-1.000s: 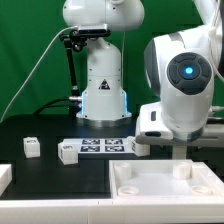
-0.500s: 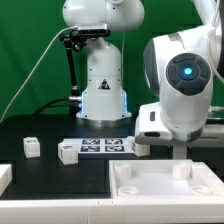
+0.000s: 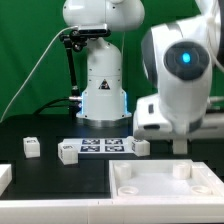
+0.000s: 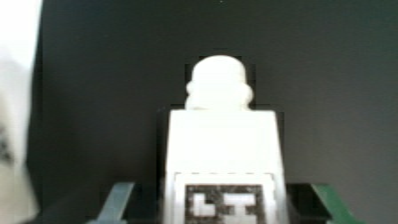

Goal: Assemble one leg

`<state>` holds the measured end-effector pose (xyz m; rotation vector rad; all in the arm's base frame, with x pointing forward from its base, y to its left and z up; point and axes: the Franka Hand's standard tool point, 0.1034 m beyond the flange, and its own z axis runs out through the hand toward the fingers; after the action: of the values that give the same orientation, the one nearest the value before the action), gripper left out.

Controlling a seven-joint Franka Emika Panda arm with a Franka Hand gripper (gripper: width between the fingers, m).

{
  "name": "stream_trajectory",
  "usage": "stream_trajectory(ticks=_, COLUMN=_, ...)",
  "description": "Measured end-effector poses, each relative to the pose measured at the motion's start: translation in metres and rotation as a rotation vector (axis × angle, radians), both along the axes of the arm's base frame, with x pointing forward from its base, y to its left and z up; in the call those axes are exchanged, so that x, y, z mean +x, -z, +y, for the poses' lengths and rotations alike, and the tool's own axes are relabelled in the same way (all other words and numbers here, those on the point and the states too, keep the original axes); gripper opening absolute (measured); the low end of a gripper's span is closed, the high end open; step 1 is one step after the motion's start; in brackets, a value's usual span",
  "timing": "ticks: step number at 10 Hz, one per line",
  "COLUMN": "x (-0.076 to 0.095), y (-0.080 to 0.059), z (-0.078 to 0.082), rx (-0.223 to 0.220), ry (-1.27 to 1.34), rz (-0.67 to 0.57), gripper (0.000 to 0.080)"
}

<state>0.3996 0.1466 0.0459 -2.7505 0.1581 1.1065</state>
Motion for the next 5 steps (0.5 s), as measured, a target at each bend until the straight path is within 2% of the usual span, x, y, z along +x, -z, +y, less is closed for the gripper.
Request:
stream_trajectory(ticks=1, x=0.008, y=-0.020, z=-0.007, rx=0.017, ry=-0.035, rz=-0.020, gripper=0.0284)
stream_trajectory(ticks=2, x=0.017, y=-0.030, z=-0.010, rx=0.028, ry=-0.105, rz=-0.067, gripper=0.0284)
stream_trajectory(ticks=4, x=0.022, y=-0.027, z=-0.008, rx=0.023, ry=-0.097, rz=-0.119, gripper=0.0284)
stream_trajectory(ticks=5, x=0.028, y=-0.026, z=-0.008, rx=0.011, ry=-0.087, rz=-0.208, gripper=0.0284)
